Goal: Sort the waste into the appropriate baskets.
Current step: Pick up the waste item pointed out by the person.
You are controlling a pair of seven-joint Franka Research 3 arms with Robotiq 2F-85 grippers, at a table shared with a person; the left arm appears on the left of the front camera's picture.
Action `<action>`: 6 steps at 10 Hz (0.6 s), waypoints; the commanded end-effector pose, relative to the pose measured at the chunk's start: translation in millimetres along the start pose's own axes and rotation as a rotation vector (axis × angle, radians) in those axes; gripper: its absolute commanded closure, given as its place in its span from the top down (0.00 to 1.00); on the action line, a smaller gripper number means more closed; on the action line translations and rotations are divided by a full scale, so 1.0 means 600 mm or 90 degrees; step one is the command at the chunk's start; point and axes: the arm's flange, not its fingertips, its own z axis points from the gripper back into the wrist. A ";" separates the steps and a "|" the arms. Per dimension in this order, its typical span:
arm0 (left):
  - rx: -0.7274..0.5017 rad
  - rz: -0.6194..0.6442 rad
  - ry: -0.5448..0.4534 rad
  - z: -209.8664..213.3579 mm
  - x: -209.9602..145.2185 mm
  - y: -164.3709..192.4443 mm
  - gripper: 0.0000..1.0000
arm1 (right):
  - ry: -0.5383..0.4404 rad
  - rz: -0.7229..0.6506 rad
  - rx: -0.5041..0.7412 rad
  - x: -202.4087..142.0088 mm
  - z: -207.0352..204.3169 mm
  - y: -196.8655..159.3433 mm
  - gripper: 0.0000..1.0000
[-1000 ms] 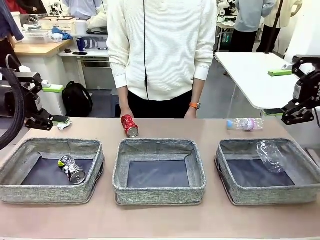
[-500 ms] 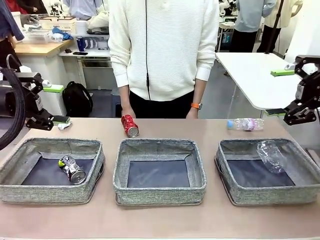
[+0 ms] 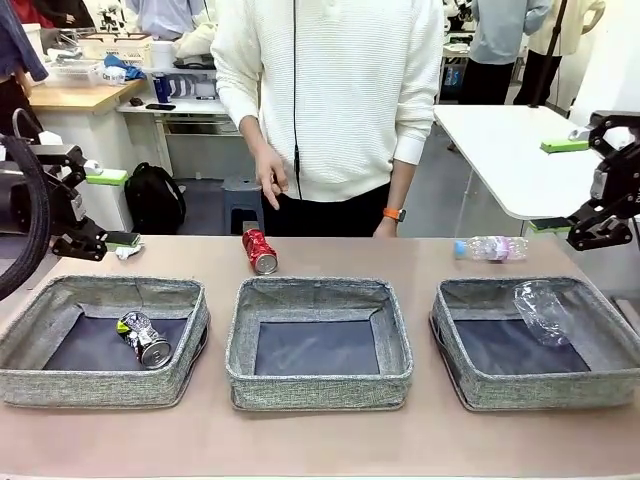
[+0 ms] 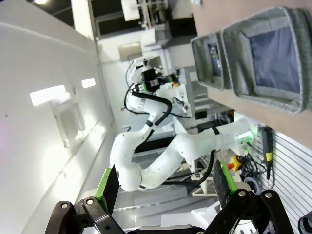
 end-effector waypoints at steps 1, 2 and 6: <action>-0.003 -0.003 0.004 -0.001 -0.002 -0.002 1.00 | 0.002 0.018 0.015 0.005 -0.001 0.006 1.00; -0.003 -0.003 0.004 -0.001 -0.002 -0.002 1.00 | 0.002 0.018 0.015 0.005 -0.001 0.006 1.00; -0.003 -0.003 0.004 -0.001 -0.002 -0.002 1.00 | 0.002 0.018 0.015 0.005 -0.001 0.006 1.00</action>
